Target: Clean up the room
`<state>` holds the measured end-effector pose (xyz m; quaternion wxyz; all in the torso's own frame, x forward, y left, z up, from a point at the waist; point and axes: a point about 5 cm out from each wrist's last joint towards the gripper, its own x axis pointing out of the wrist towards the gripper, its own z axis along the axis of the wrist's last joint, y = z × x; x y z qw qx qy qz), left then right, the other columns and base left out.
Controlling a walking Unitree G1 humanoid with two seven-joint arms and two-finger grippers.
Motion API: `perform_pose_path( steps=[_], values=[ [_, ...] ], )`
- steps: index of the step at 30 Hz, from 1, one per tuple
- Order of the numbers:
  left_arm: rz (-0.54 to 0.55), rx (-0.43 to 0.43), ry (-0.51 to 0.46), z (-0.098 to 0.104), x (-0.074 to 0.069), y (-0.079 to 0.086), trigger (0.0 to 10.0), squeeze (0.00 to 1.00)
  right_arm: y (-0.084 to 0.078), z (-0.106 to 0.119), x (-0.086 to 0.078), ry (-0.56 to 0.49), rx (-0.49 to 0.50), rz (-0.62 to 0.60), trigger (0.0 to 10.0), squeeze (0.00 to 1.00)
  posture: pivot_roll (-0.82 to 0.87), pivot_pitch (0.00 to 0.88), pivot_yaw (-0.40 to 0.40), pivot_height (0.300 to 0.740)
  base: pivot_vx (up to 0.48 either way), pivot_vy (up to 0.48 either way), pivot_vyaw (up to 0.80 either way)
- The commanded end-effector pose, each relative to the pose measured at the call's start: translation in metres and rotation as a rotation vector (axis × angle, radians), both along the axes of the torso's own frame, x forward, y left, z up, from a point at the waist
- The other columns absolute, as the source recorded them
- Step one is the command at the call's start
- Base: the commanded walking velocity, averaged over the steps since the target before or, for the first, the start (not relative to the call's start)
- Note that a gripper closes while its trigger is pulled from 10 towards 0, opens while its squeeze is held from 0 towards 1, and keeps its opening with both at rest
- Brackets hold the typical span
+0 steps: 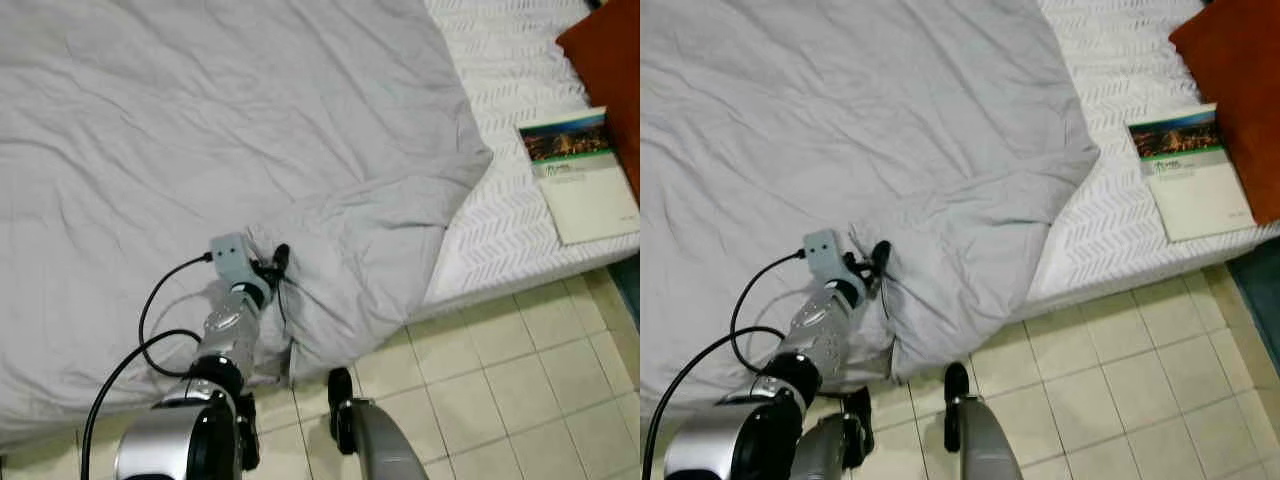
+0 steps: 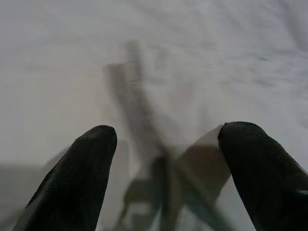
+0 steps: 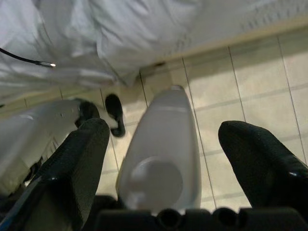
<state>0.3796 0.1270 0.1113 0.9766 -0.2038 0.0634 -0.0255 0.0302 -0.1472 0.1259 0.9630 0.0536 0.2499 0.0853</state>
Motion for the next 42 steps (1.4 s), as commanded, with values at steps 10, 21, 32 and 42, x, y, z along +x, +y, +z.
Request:
perform_pose_path(
  steps=[10, 21, 32, 42],
  values=[
    [0.001, -0.205, 0.114, -0.013, -0.003, -0.008, 10.0, 0.0, 0.002, 0.017, -0.035, 0.116, -0.046, -0.032, 10.0, 0.0, -0.55, 0.668, -0.145, 0.74, 0.0, 0.0, 0.0],
    [-0.038, -0.378, 0.073, -0.002, 0.001, -0.025, 0.0, 0.0, 0.006, 0.013, -0.045, 0.138, -0.045, -0.035, 10.0, 0.0, -0.49, 0.697, -0.12, 0.74, 0.0, 0.0, 0.0],
    [-0.117, -0.359, 0.087, -0.007, -0.004, -0.044, 0.0, 0.0, 0.006, 0.009, -0.044, 0.125, -0.05, -0.034, 10.0, 0.0, -0.47, 0.691, -0.11, 0.74, 0.0, 0.0, 0.0],
    [-0.267, -0.054, 0.038, -0.007, -0.008, -0.059, 0.0, 0.0, 0.005, -0.004, -0.038, 0.113, -0.051, -0.037, 10.0, 0.0, -0.42, 0.673, -0.084, 0.74, 0.0, 0.0, 0.0]
  ],
)
